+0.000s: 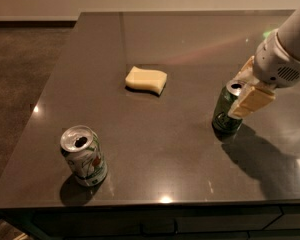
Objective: Move green can near sponge
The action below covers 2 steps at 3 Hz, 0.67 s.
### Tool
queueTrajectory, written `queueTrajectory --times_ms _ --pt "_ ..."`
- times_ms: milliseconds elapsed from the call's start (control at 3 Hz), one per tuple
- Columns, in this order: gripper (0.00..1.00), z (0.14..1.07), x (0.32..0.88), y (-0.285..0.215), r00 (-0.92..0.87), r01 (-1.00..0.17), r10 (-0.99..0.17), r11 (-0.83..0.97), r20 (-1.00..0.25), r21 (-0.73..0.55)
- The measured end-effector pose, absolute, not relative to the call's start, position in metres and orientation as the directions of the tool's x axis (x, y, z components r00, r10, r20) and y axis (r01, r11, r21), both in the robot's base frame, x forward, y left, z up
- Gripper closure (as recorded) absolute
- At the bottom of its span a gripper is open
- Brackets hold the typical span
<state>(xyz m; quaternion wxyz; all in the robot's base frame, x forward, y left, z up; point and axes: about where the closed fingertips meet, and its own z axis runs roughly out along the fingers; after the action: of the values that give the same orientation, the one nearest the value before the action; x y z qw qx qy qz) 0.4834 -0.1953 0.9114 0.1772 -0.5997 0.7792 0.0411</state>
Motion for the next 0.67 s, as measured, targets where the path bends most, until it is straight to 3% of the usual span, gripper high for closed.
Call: queueTrajectory --times_ms 667 --pt "0.88 0.931 0.494 -0.174 -0.195 -0.955 -0.912 0.26 -0.361 -0.14"
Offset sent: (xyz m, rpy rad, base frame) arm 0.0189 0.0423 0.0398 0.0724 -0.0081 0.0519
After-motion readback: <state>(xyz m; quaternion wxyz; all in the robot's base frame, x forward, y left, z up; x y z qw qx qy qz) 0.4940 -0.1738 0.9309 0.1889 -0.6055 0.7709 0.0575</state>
